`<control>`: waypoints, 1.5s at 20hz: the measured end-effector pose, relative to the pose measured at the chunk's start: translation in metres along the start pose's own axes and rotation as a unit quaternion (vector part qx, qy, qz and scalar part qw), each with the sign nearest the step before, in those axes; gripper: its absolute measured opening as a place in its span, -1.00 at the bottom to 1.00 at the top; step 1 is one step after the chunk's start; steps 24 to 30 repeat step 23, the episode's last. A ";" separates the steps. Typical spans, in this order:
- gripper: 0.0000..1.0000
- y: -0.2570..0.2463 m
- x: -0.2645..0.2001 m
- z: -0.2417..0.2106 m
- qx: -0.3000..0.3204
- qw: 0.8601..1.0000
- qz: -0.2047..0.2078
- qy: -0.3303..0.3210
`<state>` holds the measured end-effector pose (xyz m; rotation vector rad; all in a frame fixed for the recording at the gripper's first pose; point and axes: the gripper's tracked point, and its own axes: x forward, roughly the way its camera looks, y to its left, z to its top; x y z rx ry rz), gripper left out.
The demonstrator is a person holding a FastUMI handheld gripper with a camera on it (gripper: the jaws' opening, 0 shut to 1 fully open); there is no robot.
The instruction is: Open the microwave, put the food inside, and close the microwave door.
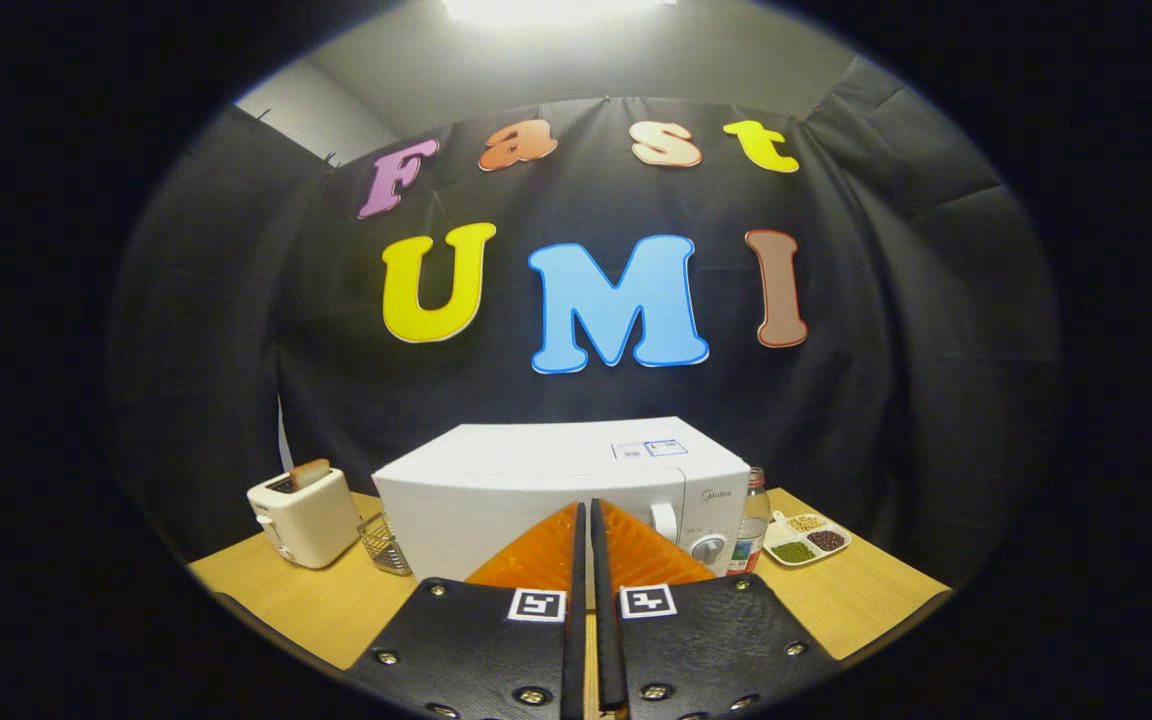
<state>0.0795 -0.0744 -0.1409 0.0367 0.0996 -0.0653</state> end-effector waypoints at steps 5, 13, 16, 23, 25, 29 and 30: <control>-0.88 0.009 -0.054 0.056 0.001 1.000 0.008 -0.018; 0.96 0.034 -0.120 0.100 0.007 0.997 0.044 -0.059; 0.96 0.027 -0.123 0.091 -0.028 0.998 0.025 -0.048; 0.96 0.027 -0.114 0.078 -0.033 0.999 0.021 -0.027; 0.96 0.027 -0.114 0.078 -0.033 0.999 0.021 -0.027; 0.96 0.027 -0.114 0.078 -0.033 0.999 0.021 -0.027; 0.96 0.027 -0.114 0.078 -0.033 0.999 0.021 -0.027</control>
